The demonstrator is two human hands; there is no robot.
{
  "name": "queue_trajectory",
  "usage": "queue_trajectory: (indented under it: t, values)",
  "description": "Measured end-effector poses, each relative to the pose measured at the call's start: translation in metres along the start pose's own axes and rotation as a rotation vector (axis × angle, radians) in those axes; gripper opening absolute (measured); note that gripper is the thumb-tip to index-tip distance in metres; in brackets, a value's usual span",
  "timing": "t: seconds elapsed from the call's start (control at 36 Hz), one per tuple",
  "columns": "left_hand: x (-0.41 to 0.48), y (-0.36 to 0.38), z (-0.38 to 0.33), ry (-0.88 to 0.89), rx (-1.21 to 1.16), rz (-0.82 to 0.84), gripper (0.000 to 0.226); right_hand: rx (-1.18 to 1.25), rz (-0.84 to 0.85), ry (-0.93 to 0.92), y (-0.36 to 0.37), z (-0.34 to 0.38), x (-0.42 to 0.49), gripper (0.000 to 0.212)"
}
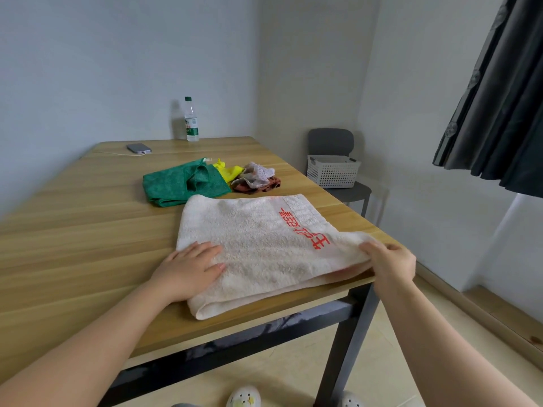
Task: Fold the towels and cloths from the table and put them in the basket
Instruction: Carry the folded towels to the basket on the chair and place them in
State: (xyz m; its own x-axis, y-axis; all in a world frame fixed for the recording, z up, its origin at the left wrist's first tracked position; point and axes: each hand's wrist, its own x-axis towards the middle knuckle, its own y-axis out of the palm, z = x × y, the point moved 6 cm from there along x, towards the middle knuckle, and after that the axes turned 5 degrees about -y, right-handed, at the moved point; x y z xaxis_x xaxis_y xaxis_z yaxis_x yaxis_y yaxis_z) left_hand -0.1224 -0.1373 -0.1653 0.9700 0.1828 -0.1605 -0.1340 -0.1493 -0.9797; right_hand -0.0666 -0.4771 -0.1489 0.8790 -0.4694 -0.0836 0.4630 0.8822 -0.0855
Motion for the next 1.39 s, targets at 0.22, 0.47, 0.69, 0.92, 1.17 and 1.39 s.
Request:
queue_trajectory:
  t: [0.22,0.47,0.69,0.92,1.17,1.39]
  values:
    - [-0.017,-0.022,-0.027,0.104,-0.01,-0.223,0.04,-0.234,0.019,-0.152,0.005,0.006,0.0,0.033]
    - [-0.042,-0.013,-0.036,0.29,-0.033,0.016,0.069,-0.211,0.135,-0.064,0.009,0.002,-0.009,0.048]
    - [-0.066,-0.013,-0.029,0.336,0.12,-0.025,0.048,0.002,0.216,0.055,0.008,-0.002,-0.027,0.047]
    - [-0.088,-0.024,-0.013,0.299,0.083,-0.004,0.023,0.363,0.248,0.235,0.005,0.016,-0.057,0.006]
    - [-0.097,-0.099,0.02,0.125,-0.535,-0.484,0.017,0.603,0.329,0.154,0.012,0.041,-0.073,0.013]
    - [-0.068,-0.092,0.056,-0.011,-1.098,-0.675,0.009,0.325,0.36,-0.252,0.028,0.052,-0.064,0.022]
